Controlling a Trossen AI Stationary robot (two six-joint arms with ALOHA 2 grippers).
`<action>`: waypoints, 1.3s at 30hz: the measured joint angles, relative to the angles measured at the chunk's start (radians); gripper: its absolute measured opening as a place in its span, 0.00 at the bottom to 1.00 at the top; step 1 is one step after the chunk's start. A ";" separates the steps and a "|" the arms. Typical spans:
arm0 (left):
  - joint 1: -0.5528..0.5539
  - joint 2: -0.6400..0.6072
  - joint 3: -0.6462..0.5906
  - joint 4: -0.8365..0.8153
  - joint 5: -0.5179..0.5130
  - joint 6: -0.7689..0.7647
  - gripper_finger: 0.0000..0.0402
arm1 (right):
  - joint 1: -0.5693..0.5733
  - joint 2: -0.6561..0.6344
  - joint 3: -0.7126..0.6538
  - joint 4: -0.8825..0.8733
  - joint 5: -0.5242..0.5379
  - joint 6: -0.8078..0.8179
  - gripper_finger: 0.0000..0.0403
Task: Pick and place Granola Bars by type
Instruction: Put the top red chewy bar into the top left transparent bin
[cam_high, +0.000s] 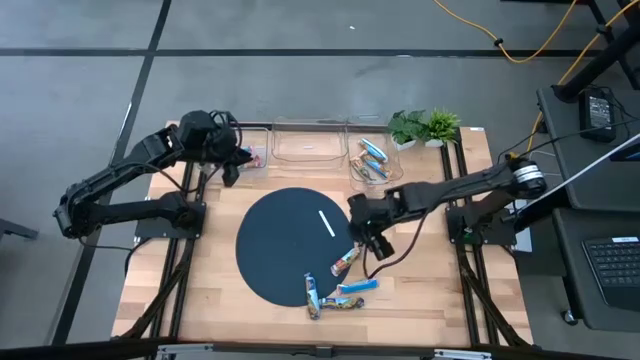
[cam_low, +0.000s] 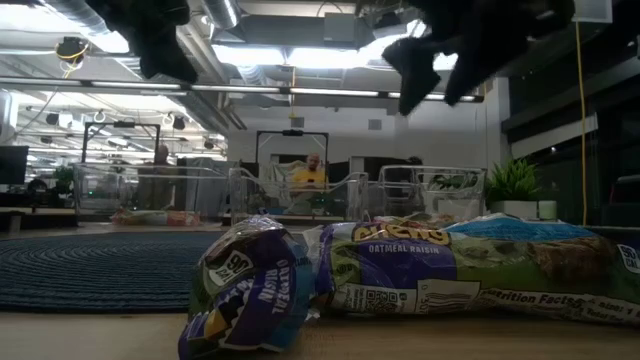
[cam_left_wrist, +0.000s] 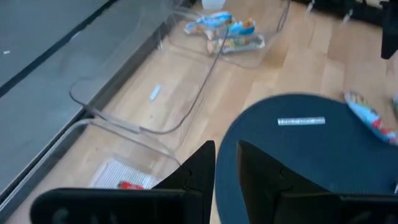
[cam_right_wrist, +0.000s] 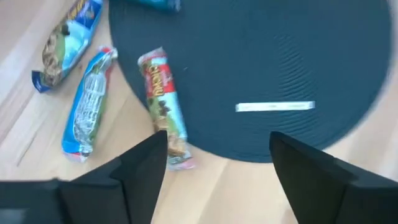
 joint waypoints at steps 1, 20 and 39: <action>0.000 0.000 0.000 -0.012 0.000 0.011 0.15 | 0.005 0.017 0.000 0.000 0.000 0.019 0.71; 0.000 0.000 0.000 -0.035 0.050 0.045 0.15 | 0.066 0.249 0.000 -0.013 0.001 0.181 0.64; 0.000 0.000 0.000 -0.035 0.051 0.037 0.15 | 0.064 0.378 0.003 -0.008 0.026 0.194 0.40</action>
